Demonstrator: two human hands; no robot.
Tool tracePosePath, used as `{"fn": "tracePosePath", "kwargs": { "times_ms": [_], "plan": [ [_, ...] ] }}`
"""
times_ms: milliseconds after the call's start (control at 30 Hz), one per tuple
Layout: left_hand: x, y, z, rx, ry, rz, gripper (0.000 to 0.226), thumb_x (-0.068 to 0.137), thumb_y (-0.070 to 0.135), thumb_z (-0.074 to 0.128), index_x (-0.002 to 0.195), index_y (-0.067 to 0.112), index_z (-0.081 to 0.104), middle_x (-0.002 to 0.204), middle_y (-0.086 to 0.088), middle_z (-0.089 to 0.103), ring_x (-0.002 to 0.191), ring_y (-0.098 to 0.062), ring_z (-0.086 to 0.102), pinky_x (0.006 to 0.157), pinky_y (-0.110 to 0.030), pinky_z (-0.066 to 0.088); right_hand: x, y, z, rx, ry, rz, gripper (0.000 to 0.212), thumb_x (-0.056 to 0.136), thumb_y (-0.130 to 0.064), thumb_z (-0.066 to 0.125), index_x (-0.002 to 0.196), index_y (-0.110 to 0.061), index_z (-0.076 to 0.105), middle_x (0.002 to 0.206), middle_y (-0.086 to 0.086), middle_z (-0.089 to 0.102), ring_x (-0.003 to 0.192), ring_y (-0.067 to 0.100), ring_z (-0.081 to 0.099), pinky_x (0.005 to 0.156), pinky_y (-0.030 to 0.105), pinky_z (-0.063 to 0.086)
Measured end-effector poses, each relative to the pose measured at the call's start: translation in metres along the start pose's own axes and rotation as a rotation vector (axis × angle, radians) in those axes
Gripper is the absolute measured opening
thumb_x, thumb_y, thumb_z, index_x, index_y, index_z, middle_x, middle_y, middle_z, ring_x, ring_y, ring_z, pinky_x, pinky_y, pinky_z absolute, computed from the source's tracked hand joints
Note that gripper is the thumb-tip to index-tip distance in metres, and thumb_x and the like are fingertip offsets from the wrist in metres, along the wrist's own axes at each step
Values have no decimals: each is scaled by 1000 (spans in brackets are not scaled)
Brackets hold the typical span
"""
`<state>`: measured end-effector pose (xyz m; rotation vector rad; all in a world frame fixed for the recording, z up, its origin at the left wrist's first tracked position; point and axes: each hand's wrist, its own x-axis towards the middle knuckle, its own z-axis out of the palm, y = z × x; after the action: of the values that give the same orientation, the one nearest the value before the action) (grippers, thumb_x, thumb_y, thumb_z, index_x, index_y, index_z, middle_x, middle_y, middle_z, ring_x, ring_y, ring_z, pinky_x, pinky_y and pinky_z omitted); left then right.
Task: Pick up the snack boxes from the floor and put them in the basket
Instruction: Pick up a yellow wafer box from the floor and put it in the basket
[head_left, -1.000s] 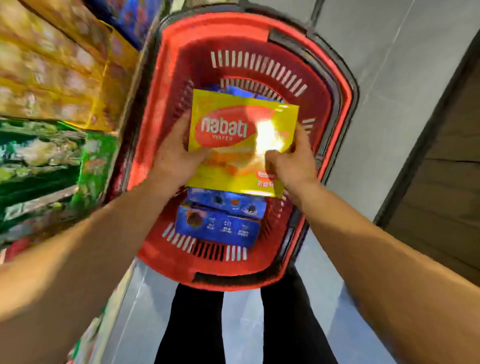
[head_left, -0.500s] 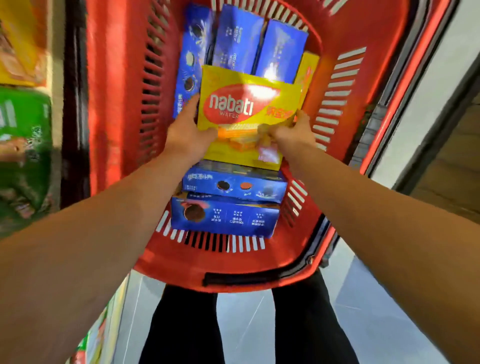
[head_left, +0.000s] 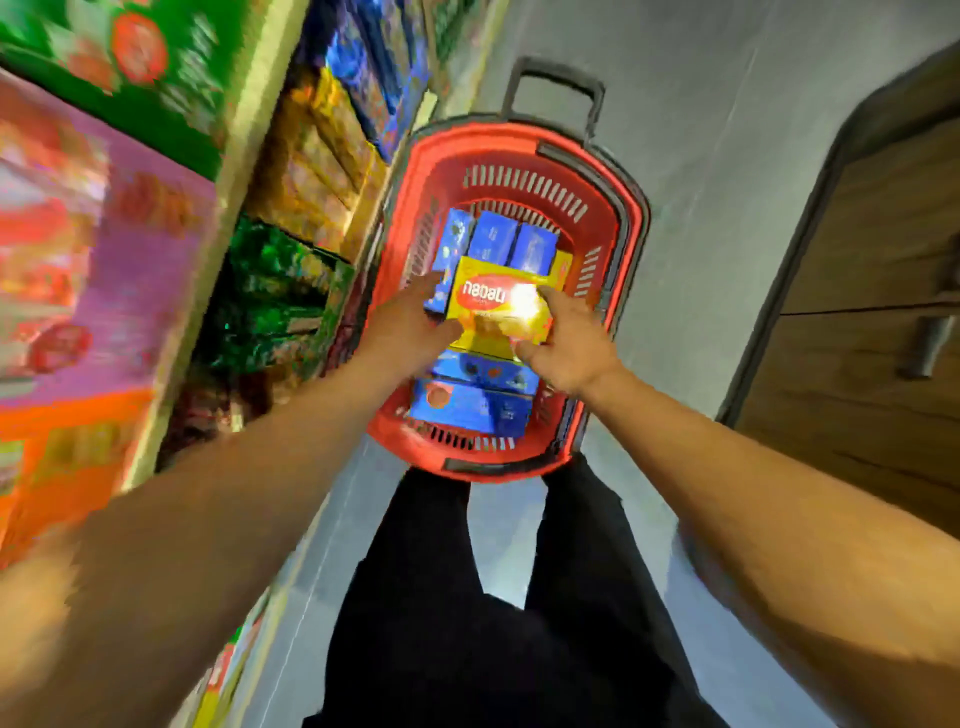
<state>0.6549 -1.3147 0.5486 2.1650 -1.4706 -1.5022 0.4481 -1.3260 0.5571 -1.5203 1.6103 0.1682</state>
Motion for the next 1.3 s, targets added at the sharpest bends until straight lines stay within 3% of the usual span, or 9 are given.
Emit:
{"fn": "tracePosePath", "kwargs": {
  "times_ms": [167,300,433,500,567,633,800,933,1300],
  "plan": [
    [-109,41,-17,-62,227,-5,74,68,46,56,136,19,49,128,-10,61,112,-26,60,96,-38,47,-65,-23,-42,-179,-4,-309,81,79,-43,61,147,-6,35,144,18,44,134,32,41,109,31,28],
    [-183,54,2,-174,350,-33,54,80,42,64,131,28,54,122,1,64,102,-11,59,87,-27,45,-94,-24,-59,-345,-18,-509,83,79,-41,69,148,-11,34,145,14,43,134,33,40,110,38,32],
    [-274,53,42,-307,601,-178,84,61,60,54,137,26,48,129,-2,60,114,-18,58,98,-32,45,-135,-28,-63,-510,-60,-791,87,74,-50,64,146,-9,37,145,16,43,135,33,40,112,38,30],
    [-318,50,63,-387,715,-258,76,68,53,63,139,31,46,128,4,60,114,-14,56,94,-23,43,-159,-35,-54,-574,-82,-898,90,71,-54,58,146,-9,36,145,17,43,134,33,40,112,39,32],
    [-364,42,86,-421,847,-331,69,78,42,68,142,31,43,131,3,57,118,-15,54,88,-20,39,-187,-43,-37,-636,-137,-1031,89,73,-49,65,147,-9,35,146,17,42,134,32,40,113,39,31],
    [-405,30,111,-428,960,-404,70,80,43,70,143,29,41,139,1,53,124,-18,52,96,-27,41,-218,-51,-17,-713,-209,-1158,87,74,-45,67,147,-9,36,148,17,41,134,33,40,114,38,31],
    [-501,-4,180,-544,1132,-652,72,82,40,70,145,30,37,141,-2,52,127,-20,50,102,-29,36,-296,-61,44,-890,-319,-1455,89,69,-54,54,145,-8,40,143,16,45,130,35,44,112,39,34],
    [-572,-27,245,-652,1285,-797,69,84,41,68,145,33,36,140,-4,52,125,-19,51,100,-26,38,-368,-56,100,-1051,-427,-1619,88,79,-55,57,151,-13,28,152,12,33,138,32,33,116,36,26],
    [-768,-96,430,-777,1519,-1046,70,86,38,66,147,28,33,145,0,46,131,-19,47,105,-30,37,-577,36,268,-1079,-678,-1765,86,81,-48,63,152,-21,24,154,4,31,140,25,31,113,36,30]
  ]
}}
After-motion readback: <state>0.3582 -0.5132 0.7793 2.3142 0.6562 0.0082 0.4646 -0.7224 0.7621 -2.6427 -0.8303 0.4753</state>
